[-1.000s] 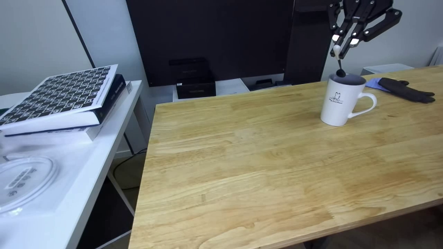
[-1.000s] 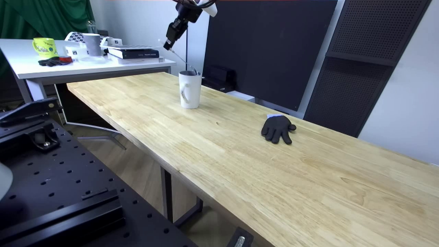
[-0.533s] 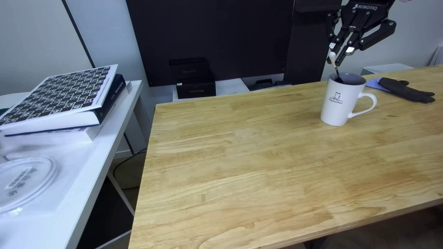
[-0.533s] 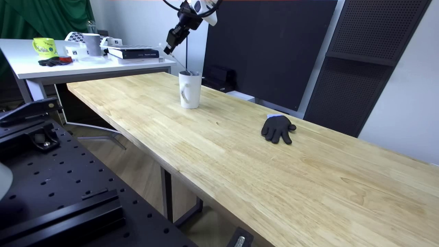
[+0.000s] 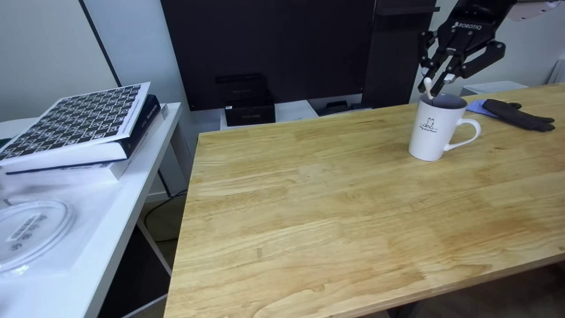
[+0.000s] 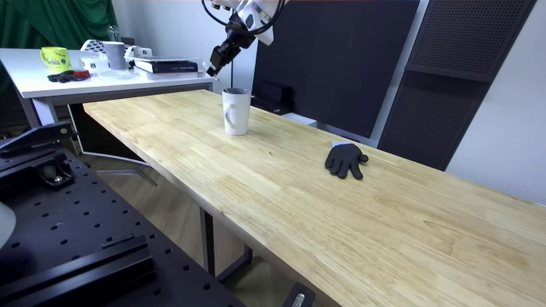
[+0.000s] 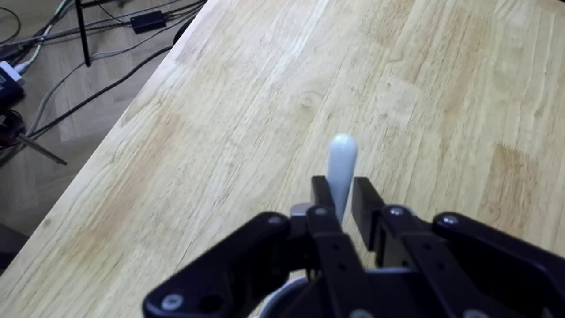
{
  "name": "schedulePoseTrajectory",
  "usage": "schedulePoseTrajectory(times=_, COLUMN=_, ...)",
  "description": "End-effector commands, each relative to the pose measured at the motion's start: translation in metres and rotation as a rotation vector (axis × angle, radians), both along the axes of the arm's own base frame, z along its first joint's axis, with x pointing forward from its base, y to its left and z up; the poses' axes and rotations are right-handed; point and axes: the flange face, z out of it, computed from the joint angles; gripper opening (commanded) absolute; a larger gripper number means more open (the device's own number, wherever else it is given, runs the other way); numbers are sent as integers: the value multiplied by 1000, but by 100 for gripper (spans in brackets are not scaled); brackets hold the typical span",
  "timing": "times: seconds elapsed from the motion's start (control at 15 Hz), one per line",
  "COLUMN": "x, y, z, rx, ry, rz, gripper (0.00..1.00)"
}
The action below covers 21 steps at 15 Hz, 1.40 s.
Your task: Put the spoon in the mug
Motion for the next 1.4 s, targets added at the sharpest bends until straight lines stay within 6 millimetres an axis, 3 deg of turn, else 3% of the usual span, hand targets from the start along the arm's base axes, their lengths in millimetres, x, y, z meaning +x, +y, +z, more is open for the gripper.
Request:
schedulePoseTrajectory(times=0.0, x=5, y=6, z=13, rx=-25, ry=-22, rz=34, gripper=52)
schedulePoseTrajectory(times=0.47, x=-6, y=42, z=63, rx=-240, ry=-161, rz=360, gripper=98)
schedulePoseTrajectory(times=0.73, x=-20, y=51, z=92, rx=-354, ry=-252, rz=582, gripper=100)
schedulePoseTrajectory(times=1.33, x=-51, y=39, z=141, rx=-488, ry=-380, rz=1081, gripper=100)
